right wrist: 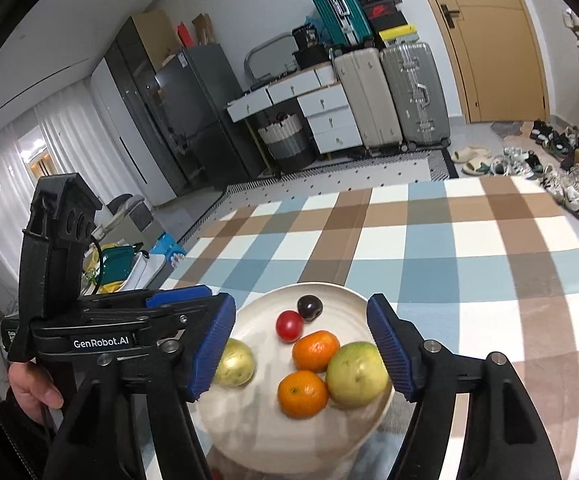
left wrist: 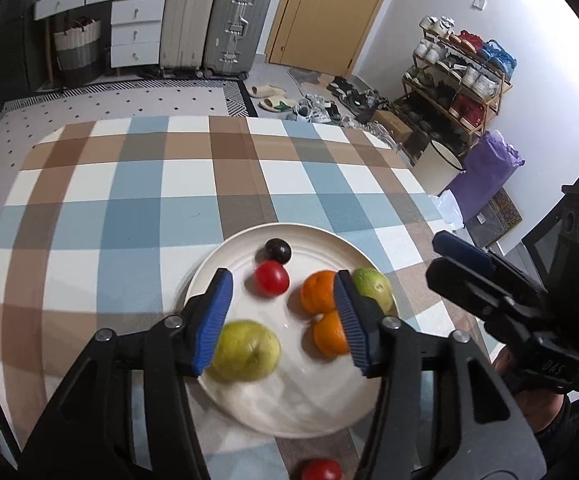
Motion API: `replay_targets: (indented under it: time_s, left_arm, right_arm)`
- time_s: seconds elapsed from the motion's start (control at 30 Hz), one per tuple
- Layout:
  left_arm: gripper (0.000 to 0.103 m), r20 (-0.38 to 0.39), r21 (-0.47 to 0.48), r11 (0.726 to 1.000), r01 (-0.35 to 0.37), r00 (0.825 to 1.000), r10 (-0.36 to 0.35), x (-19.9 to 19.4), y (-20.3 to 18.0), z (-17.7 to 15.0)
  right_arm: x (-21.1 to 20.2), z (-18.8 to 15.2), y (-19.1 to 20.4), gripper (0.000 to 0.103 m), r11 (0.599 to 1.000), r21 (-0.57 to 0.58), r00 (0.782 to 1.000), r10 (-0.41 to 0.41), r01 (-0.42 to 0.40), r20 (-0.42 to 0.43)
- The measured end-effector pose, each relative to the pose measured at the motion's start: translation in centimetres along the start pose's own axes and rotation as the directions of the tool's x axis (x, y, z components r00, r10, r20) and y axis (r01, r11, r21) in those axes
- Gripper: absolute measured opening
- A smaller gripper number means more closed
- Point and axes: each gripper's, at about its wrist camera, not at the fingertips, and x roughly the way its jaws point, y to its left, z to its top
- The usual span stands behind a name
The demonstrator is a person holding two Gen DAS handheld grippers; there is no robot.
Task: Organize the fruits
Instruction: 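Lift both tools off the plate back toward the remaining fruits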
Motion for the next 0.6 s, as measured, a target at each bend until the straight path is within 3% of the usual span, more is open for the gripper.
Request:
replay_targets:
  time_s: [0.1,0.2,0.27,0.47,0.6]
  left_arm:
    - [0.060,0.017,0.008,0.999,-0.032,0.999,0.031,-1.9,-0.9,-1.1]
    - [0.074,0.045,0.015,0.998,-0.058,0.997,0.057,-4.1,-1.9,-2.2]
    - [0.078,0.066,0.019,0.997,-0.073,0.995,0.072,-5.5,-2.5,-2.9]
    - [0.081,0.106,0.024,0.995,-0.093,0.990,0.090,-8.9,-4.2,-5.1]
    - [0.083,0.112,0.046,0.993,-0.110,0.988,0.104,-10.4,-5.4,-6.7]
  right_arm:
    - [-1.7,-0.4,0.7,0.071,1.000,-0.004,1.000,-0.004,0.004,0.015]
    - [-3.8,-1.1,1.3,0.081,1.000,0.000,0.999,-0.003,0.003,0.034]
    - [-4.9,-1.4,1.8,0.082,1.000,-0.009,0.999,-0.005,0.005,0.047]
    - [-8.6,-3.0,3.3,0.084,0.999,-0.035,0.996,-0.015,0.018,0.082]
    - [-10.4,-4.0,4.1,0.092,0.999,-0.032,0.995,-0.003,0.006,0.097]
